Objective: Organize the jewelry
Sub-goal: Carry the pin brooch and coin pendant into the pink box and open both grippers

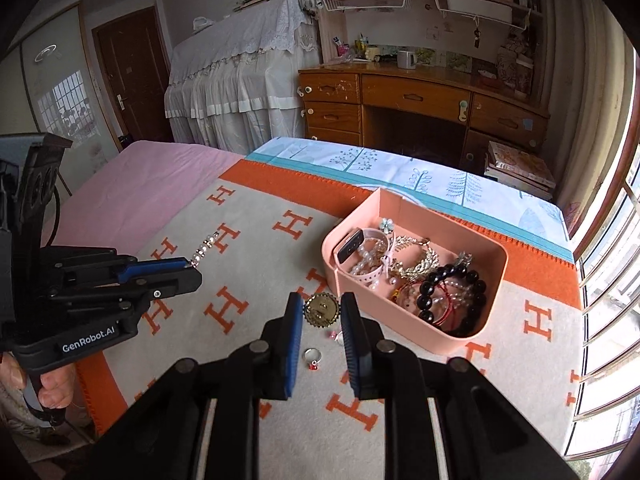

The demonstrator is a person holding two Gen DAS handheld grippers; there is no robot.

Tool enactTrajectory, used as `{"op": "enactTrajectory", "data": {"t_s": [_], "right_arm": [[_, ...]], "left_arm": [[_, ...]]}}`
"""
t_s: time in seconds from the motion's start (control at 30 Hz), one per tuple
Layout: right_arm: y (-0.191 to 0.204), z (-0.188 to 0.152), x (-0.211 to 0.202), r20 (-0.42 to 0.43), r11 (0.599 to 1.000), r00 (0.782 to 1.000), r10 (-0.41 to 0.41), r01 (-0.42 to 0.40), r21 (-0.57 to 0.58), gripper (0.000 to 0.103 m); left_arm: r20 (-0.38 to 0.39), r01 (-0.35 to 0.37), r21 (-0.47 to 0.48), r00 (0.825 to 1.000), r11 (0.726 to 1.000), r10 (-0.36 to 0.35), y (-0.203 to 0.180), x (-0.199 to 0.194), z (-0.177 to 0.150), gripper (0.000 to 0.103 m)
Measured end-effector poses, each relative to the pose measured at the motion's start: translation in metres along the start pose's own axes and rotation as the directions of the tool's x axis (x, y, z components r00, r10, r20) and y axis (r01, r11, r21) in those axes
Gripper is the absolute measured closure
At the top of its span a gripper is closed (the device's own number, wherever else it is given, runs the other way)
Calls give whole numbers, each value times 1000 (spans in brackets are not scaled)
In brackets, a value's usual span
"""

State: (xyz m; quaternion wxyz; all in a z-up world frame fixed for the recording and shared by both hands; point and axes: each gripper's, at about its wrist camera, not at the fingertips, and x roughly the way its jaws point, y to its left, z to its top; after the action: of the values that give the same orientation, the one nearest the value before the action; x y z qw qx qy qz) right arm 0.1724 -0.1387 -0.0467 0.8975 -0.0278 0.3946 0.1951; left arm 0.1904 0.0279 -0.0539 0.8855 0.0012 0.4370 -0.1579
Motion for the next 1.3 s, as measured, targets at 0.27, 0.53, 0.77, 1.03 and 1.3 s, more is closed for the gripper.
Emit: {"op": "enactTrajectory", "data": {"t_s": [0.27, 0.53, 0.77, 1.03, 1.3], "right_arm": [[-44, 69, -73, 133, 991, 988, -84, 68, 119, 84], [-86, 108, -56, 121, 976, 984, -133, 109, 186, 84], [-118, 76, 20, -83, 959, 991, -109, 127, 254, 83], [-133, 42, 62, -209, 953, 973, -100, 155, 261, 83], [-135, 39, 49, -186, 950, 978, -92, 143, 278, 82]], "left_arm": [[71, -1, 106, 997, 994, -7, -44, -19, 97, 94], [30, -4, 152, 1000, 988, 0, -79, 29, 149, 94], [-89, -2, 179, 996, 984, 18, -92, 104, 141, 94], [-181, 11, 197, 983, 980, 25, -92, 145, 121, 60], [-139, -18, 169, 989, 986, 42, -79, 127, 119, 41]]}}
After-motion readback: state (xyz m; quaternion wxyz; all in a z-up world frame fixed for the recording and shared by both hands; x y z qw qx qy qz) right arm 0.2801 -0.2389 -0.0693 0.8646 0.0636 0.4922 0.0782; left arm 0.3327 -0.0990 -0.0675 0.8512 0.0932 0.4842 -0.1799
